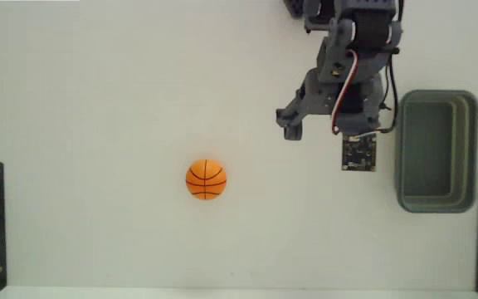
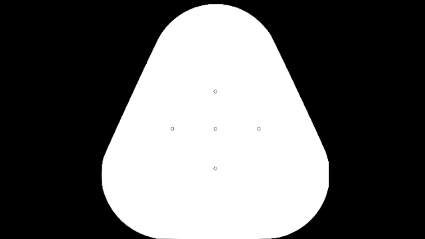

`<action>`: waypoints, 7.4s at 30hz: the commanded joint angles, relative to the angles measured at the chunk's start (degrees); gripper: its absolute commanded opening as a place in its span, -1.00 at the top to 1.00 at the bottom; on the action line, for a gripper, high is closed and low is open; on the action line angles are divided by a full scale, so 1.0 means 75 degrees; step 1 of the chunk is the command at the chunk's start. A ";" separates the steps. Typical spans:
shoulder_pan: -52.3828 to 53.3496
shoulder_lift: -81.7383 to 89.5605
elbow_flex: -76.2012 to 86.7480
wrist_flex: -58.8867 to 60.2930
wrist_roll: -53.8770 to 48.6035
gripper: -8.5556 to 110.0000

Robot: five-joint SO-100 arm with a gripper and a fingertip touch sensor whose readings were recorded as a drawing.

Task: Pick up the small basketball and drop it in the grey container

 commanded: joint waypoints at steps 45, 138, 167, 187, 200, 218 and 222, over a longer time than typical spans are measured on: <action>0.0082 0.0257 0.0039 0.0147 0.0035 -1.00; 0.3902 0.0257 0.0039 0.0147 0.0035 -1.00; 0.3902 -0.1673 -0.0394 -0.1350 0.0035 -1.00; 0.3902 -0.3377 -0.1175 -0.2273 0.0035 -1.00; 0.3902 -0.4488 -0.1882 -0.2677 0.0035 -1.00; 0.3902 -0.5903 -0.3015 -0.2958 0.0035 -1.00; 0.3902 -0.6095 -0.3191 -0.2976 0.0035 -1.00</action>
